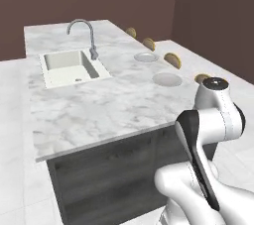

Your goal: Take the chicken drumsticks from the pan and place one on each plate on the dining counter.

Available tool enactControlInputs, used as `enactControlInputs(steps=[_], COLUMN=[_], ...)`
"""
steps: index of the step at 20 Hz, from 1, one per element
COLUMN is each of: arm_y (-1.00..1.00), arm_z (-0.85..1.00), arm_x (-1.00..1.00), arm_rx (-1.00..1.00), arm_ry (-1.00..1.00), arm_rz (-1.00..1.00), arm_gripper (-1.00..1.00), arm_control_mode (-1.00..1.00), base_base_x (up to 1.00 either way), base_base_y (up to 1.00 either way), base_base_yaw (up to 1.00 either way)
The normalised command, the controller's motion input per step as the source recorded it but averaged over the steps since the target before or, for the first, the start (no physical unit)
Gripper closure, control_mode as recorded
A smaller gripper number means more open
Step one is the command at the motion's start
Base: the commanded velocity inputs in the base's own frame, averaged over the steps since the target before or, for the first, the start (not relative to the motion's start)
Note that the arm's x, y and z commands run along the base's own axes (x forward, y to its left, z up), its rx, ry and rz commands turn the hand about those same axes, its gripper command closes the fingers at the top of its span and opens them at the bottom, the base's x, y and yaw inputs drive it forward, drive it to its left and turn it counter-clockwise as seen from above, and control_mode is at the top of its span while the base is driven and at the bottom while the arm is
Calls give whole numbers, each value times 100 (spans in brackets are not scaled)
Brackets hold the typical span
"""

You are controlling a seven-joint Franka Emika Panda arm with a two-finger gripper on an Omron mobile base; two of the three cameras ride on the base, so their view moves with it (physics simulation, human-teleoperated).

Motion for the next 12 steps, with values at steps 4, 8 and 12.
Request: enactControlInputs(steps=[4,8,12], arm_y=[0,0,0], arm_z=[0,0,0], arm_x=[0,0,0], arm_rx=[0,0,0], arm_ry=[0,0,0], arm_rz=[0,0,0], arm_gripper=[100,100,100], arm_control_mode=[100,100,100], base_base_x=[35,45,53], base_base_y=[-100,-100,-100], base_base_yaw=[-2,-3,0])
